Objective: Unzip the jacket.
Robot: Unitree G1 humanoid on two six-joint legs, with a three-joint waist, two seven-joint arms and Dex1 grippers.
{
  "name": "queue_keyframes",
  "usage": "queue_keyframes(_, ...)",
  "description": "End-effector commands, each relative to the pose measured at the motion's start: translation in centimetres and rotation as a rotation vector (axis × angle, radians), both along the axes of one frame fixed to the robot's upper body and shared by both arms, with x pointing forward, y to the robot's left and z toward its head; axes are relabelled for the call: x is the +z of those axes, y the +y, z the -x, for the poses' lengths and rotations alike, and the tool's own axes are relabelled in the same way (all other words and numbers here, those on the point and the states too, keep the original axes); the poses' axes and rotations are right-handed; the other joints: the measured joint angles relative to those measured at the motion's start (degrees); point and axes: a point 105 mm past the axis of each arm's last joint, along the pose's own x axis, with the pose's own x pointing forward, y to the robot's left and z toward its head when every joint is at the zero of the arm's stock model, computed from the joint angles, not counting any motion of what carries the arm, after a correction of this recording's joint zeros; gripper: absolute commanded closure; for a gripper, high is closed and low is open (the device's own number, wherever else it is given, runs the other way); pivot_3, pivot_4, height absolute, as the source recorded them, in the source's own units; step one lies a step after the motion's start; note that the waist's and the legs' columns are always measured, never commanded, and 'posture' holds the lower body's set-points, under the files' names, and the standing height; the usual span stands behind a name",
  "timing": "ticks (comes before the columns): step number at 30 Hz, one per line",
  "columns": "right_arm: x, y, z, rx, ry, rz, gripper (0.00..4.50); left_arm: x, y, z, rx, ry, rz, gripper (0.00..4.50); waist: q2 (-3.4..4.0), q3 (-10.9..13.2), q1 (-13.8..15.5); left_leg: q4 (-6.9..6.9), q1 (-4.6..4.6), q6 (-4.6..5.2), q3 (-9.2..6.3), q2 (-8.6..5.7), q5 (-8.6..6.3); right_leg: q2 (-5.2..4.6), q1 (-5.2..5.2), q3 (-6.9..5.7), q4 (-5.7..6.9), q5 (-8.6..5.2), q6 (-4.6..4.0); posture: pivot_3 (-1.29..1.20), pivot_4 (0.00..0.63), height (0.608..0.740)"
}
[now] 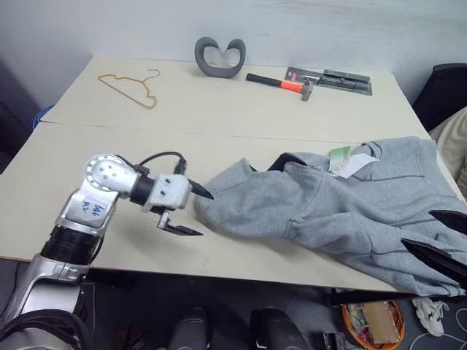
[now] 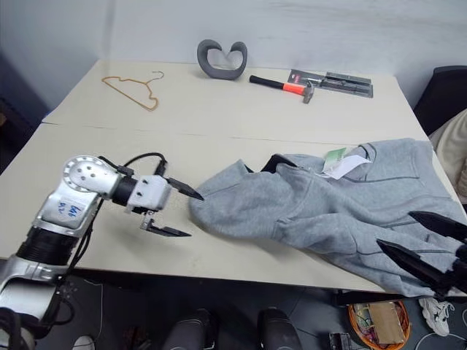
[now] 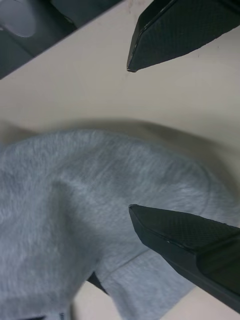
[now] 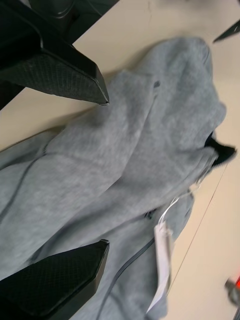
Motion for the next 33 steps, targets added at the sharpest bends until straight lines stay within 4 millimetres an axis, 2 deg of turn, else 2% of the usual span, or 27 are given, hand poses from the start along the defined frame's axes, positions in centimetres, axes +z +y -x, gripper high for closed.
queue_keyframes(1,0.4,1.0,0.0,0.036,-0.011,0.016,0.00,-0.3,-0.9,-0.9,-0.037,-0.126,-0.024,0.03,0.00,0.00,0.04,0.01,-0.01,0.01,0.00,0.00,0.00,0.00,0.00,-0.01,-0.01,0.00,0.01,0.00,0.150,0.740)
queue_keyframes(5,0.4,0.2,0.3,0.022,-0.003,0.019,0.00,-0.5,-2.7,-1.9,-0.052,-0.169,0.023,0.03,0.00,0.00,0.10,0.05,-0.04,0.06,0.00,-0.02,-0.02,0.00,0.00,-0.02,-0.02,0.01,0.03,0.00,0.150,0.740)
queue_keyframes(10,0.2,-1.0,1.1,-0.015,0.023,0.021,0.00,-1.2,-3.3,-3.1,-0.037,-0.195,0.013,0.03,0.00,0.00,-0.15,0.02,-0.03,0.07,0.00,-0.01,-0.03,0.04,0.00,-0.03,-0.01,0.01,0.04,0.00,0.150,0.740)
queue_keyframes(13,0.3,-1.5,1.4,-0.031,0.016,0.022,0.00,-1.4,-3.4,-3.1,-0.046,-0.181,0.019,0.59,0.00,0.00,-0.29,0.02,0.01,0.06,0.02,0.03,-0.03,0.06,0.00,-0.01,0.01,0.01,0.04,0.00,0.150,0.740)
queue_keyframes(25,-0.7,-3.1,1.9,-0.079,0.035,0.034,0.00,-2.3,-2.1,-2.8,-0.034,-0.141,-0.008,4.36,0.00,0.00,-0.22,0.02,0.00,0.06,0.00,0.02,-0.02,0.04,0.00,-0.01,0.00,0.01,0.04,0.00,0.150,0.740)
queue_keyframes(29,-1.7,-5.6,2.0,-0.159,0.058,0.146,0.00,-2.6,-0.5,-3.5,0.053,-0.169,-0.039,4.47,0.01,0.00,-0.35,-0.01,0.04,0.06,0.01,0.04,-0.02,0.05,0.00,-0.01,0.02,0.01,0.03,0.00,0.150,0.740)
queue_keyframes(33,-1.4,-7.6,2.0,-0.210,0.049,0.173,0.00,-2.5,2.2,-3.3,0.101,-0.174,-0.085,4.47,0.02,-0.01,-0.65,-0.04,0.08,0.05,0.03,0.04,-0.02,0.05,0.00,0.02,0.02,0.01,0.03,0.00,0.150,0.740)
